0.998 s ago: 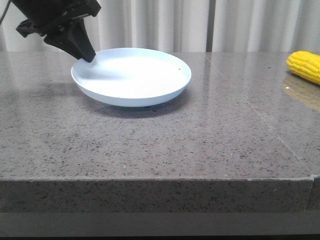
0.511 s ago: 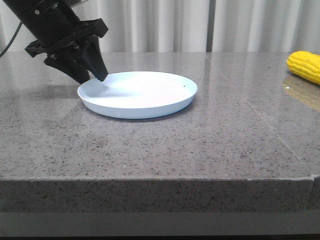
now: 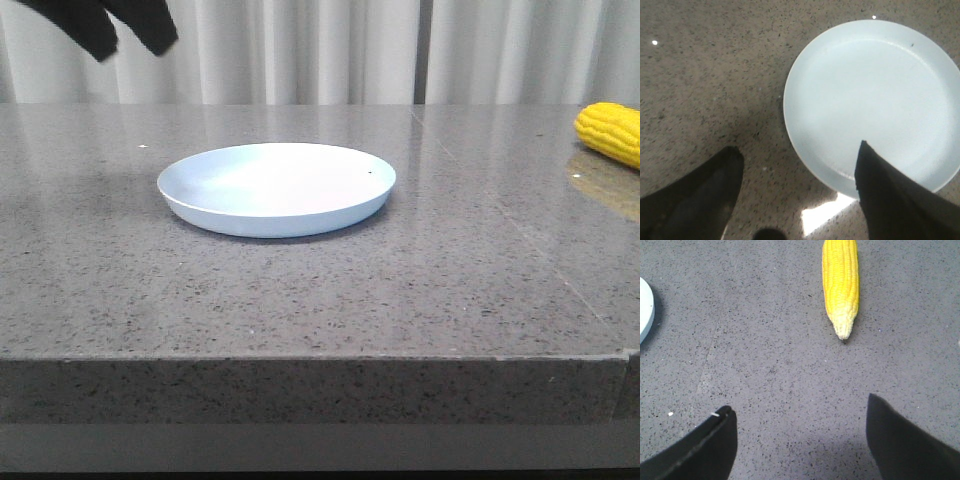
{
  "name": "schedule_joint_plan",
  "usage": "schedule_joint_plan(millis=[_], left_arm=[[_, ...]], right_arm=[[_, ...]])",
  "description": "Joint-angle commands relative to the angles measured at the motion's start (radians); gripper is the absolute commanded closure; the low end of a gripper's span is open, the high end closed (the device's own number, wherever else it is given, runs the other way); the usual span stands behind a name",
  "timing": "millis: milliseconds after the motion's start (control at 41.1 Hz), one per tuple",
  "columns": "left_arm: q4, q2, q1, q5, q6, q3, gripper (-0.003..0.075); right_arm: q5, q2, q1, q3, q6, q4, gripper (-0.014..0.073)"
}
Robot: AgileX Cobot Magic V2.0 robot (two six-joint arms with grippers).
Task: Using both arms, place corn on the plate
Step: 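Set the plate down, open the left gripper and withdraw, then lower the right gripper over the yellow corn cob and grasp it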
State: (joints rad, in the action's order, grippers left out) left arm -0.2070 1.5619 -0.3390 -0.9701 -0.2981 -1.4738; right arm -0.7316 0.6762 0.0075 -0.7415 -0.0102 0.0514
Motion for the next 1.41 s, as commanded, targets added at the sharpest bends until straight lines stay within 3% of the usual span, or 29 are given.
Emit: schedule_joint_plan(millis=[0,170,487,827,1387], left_arm=[[0.168,-0.118,-0.071,0.007,0.128,0.008,0.0273],[0.217,-0.279,-0.141,0.02,0.203,0.137,0.0273],[0.224,-0.636,-0.144,0.06,0.23,0.422,0.0281],[0.224,-0.817,-0.144,0.065,0.23,0.481,0.0281],[0.224,-0.821,-0.144,0.071,0.23,0.481,0.0281]], right_arm=[[0.068,0.005,-0.006,-0.025,0.01,-0.008,0.0032],[0.068,0.005,-0.006,-0.025,0.01,-0.008,0.0032],[0.079,0.005,-0.006,-0.025,0.01,-0.008,0.0032],[0.122,0.017,-0.006,-0.043,0.01,-0.034,0.003],[-0.088,0.562,-0.008,-0.513,0.01,-0.069,0.0028]])
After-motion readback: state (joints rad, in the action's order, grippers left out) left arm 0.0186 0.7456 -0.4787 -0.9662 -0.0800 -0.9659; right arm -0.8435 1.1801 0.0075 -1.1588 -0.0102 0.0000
